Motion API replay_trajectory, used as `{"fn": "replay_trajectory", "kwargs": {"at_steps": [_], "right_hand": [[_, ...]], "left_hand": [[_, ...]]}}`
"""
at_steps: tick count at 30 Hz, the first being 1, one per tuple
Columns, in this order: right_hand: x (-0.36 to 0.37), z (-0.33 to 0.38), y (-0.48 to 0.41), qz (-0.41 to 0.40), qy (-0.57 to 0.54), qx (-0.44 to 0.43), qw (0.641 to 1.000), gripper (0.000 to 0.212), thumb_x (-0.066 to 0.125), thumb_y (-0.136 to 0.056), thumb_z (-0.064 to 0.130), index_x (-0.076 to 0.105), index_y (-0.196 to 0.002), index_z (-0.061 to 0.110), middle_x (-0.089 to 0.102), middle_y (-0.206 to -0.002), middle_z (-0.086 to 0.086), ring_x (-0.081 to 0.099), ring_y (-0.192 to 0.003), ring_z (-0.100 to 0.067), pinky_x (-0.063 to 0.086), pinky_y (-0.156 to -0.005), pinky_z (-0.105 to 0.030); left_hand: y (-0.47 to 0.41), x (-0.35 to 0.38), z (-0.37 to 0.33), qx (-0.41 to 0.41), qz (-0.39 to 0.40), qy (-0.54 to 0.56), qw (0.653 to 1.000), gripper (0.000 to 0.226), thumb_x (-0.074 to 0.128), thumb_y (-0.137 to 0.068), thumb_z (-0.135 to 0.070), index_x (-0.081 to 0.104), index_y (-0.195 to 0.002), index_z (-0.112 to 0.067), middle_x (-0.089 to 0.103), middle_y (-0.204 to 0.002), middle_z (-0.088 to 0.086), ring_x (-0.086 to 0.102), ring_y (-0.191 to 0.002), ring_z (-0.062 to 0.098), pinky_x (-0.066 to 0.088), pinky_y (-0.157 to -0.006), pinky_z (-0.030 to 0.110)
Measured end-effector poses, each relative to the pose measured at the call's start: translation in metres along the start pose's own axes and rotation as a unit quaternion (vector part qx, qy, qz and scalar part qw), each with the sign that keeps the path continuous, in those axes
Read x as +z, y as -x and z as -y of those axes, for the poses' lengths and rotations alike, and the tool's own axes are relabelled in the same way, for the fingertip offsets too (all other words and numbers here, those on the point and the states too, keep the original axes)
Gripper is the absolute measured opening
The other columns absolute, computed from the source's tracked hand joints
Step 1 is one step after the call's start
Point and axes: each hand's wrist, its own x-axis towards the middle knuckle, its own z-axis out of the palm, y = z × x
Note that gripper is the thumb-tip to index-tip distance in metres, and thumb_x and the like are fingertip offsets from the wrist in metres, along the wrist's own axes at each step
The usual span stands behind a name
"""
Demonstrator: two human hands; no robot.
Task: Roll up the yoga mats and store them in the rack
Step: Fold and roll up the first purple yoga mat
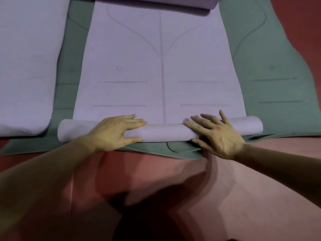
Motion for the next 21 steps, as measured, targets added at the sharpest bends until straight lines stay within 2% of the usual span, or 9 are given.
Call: {"fn": "replay_trajectory", "kwargs": {"at_steps": [2, 6, 8, 10, 14, 16, 18, 19, 21], "right_hand": [[-0.003, -0.004, -0.004, 0.026, -0.021, 0.004, 0.999, 0.063, 0.024, -0.102, 0.069, 0.016, -0.161, 0.049, 0.039, -0.163, 0.011, 0.038, -0.150, -0.025, 0.022, -0.120, -0.068], [-0.010, -0.017, -0.020, 0.073, -0.071, -0.013, 0.995, 0.064, 0.014, -0.097, 0.075, 0.007, -0.158, 0.057, 0.012, -0.167, 0.025, 0.008, -0.159, -0.013, 0.003, -0.127, -0.055], [-0.014, -0.024, -0.028, 0.101, -0.109, -0.016, 0.989, 0.065, 0.014, -0.093, 0.079, 0.006, -0.156, 0.062, 0.004, -0.166, 0.030, -0.005, -0.156, -0.006, -0.004, -0.128, -0.051], [-0.016, -0.027, -0.033, 0.112, -0.117, -0.019, 0.987, 0.066, 0.013, -0.091, 0.081, 0.006, -0.155, 0.064, 0.002, -0.166, 0.029, -0.009, -0.155, -0.005, -0.008, -0.127, -0.049], [-0.017, -0.027, -0.036, 0.096, -0.065, -0.022, 0.993, 0.066, 0.010, -0.095, 0.077, 0.006, -0.158, 0.058, 0.004, -0.170, 0.019, -0.003, -0.159, -0.015, -0.008, -0.126, -0.047], [-0.016, -0.022, -0.033, 0.046, -0.062, -0.020, 0.997, 0.065, 0.018, -0.098, 0.073, 0.015, -0.160, 0.052, 0.019, -0.171, 0.010, 0.012, -0.159, -0.021, 0.002, -0.127, -0.051], [-0.007, -0.015, -0.023, -0.023, -0.090, -0.036, 0.995, 0.061, 0.034, -0.101, 0.064, 0.031, -0.159, 0.043, 0.039, -0.164, 0.003, 0.032, -0.153, -0.023, 0.017, -0.125, -0.055], [0.000, -0.012, -0.018, -0.052, -0.086, -0.049, 0.994, 0.060, 0.040, -0.101, 0.061, 0.036, -0.157, 0.040, 0.044, -0.161, 0.002, 0.038, -0.150, -0.024, 0.022, -0.124, -0.057], [0.009, -0.010, -0.016, -0.064, -0.061, -0.059, 0.994, 0.062, 0.043, -0.100, 0.064, 0.036, -0.157, 0.040, 0.044, -0.161, 0.004, 0.038, -0.150, -0.023, 0.023, -0.123, -0.058]], "left_hand": [[-0.001, -0.004, 0.000, 0.000, 0.002, -0.006, 1.000, 0.085, 0.018, -0.077, -0.096, 0.037, -0.149, -0.055, 0.038, -0.154, -0.031, 0.028, -0.147, -0.005, 0.033, -0.118, 0.028], [0.008, 0.004, -0.003, 0.044, -0.086, -0.064, 0.993, 0.074, 0.043, -0.089, -0.074, 0.043, -0.153, -0.036, 0.052, -0.152, -0.007, 0.050, -0.138, 0.014, 0.036, -0.113, 0.033], [0.012, 0.014, -0.005, 0.062, -0.103, -0.069, 0.990, 0.072, 0.048, -0.092, -0.066, 0.041, -0.155, -0.031, 0.048, -0.155, -0.003, 0.047, -0.141, 0.016, 0.030, -0.117, 0.034], [0.009, 0.017, -0.005, 0.068, -0.093, -0.073, 0.991, 0.073, 0.047, -0.093, -0.064, 0.038, -0.157, -0.030, 0.041, -0.159, -0.004, 0.040, -0.146, 0.015, 0.025, -0.121, 0.036], [-0.003, 0.009, 0.001, 0.036, -0.048, -0.039, 0.997, 0.074, 0.043, -0.088, -0.072, 0.035, -0.155, -0.040, 0.039, -0.157, -0.016, 0.037, -0.147, 0.008, 0.023, -0.121, 0.029], [-0.010, 0.003, 0.003, 0.028, -0.012, -0.014, 0.999, 0.072, 0.047, -0.088, -0.073, 0.032, -0.153, -0.045, 0.034, -0.157, -0.022, 0.033, -0.148, 0.004, 0.019, -0.120, 0.023], [-0.015, -0.001, 0.005, 0.024, 0.021, -0.005, 0.999, 0.070, 0.057, -0.092, -0.067, 0.028, -0.152, -0.047, 0.029, -0.158, -0.025, 0.028, -0.149, 0.001, 0.016, -0.121, 0.023], [-0.017, -0.002, 0.006, 0.022, 0.029, -0.001, 0.999, 0.069, 0.058, -0.092, -0.063, 0.027, -0.152, -0.048, 0.028, -0.158, -0.026, 0.027, -0.149, 0.000, 0.017, -0.122, 0.025], [-0.018, -0.004, 0.007, 0.020, 0.029, 0.002, 0.999, 0.068, 0.057, -0.093, -0.065, 0.027, -0.152, -0.050, 0.028, -0.158, -0.028, 0.027, -0.150, 0.000, 0.019, -0.123, 0.029]]}}
